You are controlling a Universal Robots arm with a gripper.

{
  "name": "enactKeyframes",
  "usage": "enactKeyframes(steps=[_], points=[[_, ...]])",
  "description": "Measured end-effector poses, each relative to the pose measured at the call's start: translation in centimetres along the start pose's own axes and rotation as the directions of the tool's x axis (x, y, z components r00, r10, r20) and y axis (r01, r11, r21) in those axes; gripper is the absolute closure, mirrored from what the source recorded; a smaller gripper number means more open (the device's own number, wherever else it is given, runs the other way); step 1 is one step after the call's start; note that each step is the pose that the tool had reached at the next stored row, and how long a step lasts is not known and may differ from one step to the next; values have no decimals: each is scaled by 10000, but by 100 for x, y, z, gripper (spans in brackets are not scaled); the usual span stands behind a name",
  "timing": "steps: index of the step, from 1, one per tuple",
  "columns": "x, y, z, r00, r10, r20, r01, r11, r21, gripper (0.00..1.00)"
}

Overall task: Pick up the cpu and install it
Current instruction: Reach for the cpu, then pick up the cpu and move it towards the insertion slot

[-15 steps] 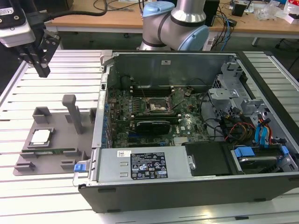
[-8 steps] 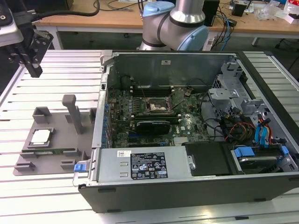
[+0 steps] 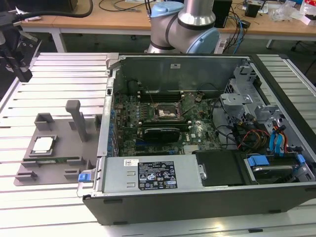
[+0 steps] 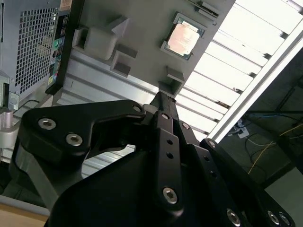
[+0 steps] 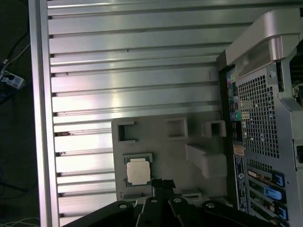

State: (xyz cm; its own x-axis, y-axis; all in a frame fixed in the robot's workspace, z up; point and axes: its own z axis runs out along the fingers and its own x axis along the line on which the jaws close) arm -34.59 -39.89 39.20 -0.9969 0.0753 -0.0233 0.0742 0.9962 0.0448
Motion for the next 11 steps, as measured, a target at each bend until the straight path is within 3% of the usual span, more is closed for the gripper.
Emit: enactKeyframes(steps=[11], points=[[7, 0, 0, 10000, 0, 0, 0, 10000, 0, 89]])
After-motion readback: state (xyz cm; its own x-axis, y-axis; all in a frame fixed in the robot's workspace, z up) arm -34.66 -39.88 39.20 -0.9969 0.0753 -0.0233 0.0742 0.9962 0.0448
